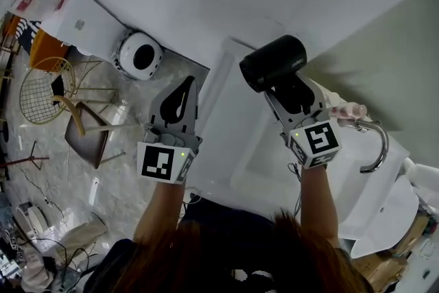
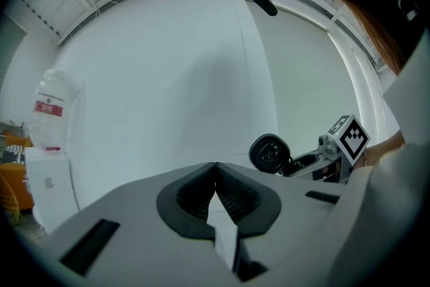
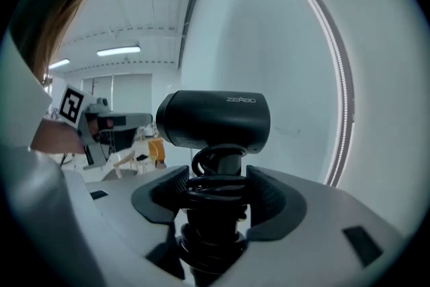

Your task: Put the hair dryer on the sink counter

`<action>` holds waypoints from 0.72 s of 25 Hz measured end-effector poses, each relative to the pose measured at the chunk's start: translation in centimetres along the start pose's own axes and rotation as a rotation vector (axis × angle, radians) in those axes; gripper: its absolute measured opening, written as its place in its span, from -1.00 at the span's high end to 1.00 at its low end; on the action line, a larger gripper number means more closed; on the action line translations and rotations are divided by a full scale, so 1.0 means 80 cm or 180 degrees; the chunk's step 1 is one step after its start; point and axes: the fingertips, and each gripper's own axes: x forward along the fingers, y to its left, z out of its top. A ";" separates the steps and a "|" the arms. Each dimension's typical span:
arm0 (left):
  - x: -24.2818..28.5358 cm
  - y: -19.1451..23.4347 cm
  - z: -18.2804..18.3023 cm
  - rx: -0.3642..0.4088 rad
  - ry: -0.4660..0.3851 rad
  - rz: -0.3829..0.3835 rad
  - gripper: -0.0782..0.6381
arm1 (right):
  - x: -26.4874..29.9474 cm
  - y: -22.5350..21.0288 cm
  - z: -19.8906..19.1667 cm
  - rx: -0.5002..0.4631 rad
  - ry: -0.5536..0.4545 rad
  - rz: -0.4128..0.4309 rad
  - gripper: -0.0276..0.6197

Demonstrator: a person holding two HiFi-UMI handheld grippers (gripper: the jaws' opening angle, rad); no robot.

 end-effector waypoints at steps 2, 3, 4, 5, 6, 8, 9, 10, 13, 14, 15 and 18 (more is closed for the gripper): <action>0.007 0.009 -0.011 -0.0017 0.0055 0.0002 0.73 | 0.031 0.003 -0.017 -0.0197 0.0261 0.0081 0.05; 0.009 0.014 -0.017 -0.0021 0.0085 -0.0003 0.73 | 0.045 0.007 -0.025 -0.0297 0.0381 0.0130 0.04; 0.010 0.018 -0.022 -0.0023 0.0112 -0.0007 0.73 | 0.058 0.011 -0.034 -0.0403 0.0501 0.0181 0.04; 0.011 0.022 -0.027 -0.0025 0.0133 -0.0008 0.73 | 0.071 0.014 -0.045 -0.0512 0.0624 0.0231 0.04; 0.012 0.025 -0.031 -0.0033 0.0149 -0.0004 0.73 | 0.082 0.017 -0.057 -0.0613 0.0746 0.0280 0.05; 0.013 0.031 -0.040 -0.0052 0.0174 0.0012 0.73 | 0.099 0.022 -0.082 -0.0765 0.0969 0.0373 0.04; 0.014 0.033 -0.043 -0.0055 0.0182 0.0018 0.73 | 0.107 0.023 -0.094 -0.0819 0.1064 0.0417 0.04; 0.016 0.036 -0.045 -0.0053 0.0187 0.0021 0.73 | 0.114 0.024 -0.105 -0.0866 0.1149 0.0461 0.04; 0.018 0.042 -0.054 -0.0066 0.0206 0.0014 0.73 | 0.133 0.027 -0.133 -0.0994 0.1397 0.0599 0.04; 0.018 0.044 -0.057 -0.0079 0.0218 0.0012 0.73 | 0.139 0.028 -0.143 -0.1035 0.1485 0.0646 0.04; 0.018 0.046 -0.060 -0.0090 0.0227 0.0009 0.73 | 0.144 0.030 -0.152 -0.1081 0.1568 0.0696 0.04; 0.018 0.046 -0.069 -0.0103 0.0233 -0.0015 0.73 | 0.157 0.034 -0.178 -0.1194 0.1734 0.0880 0.04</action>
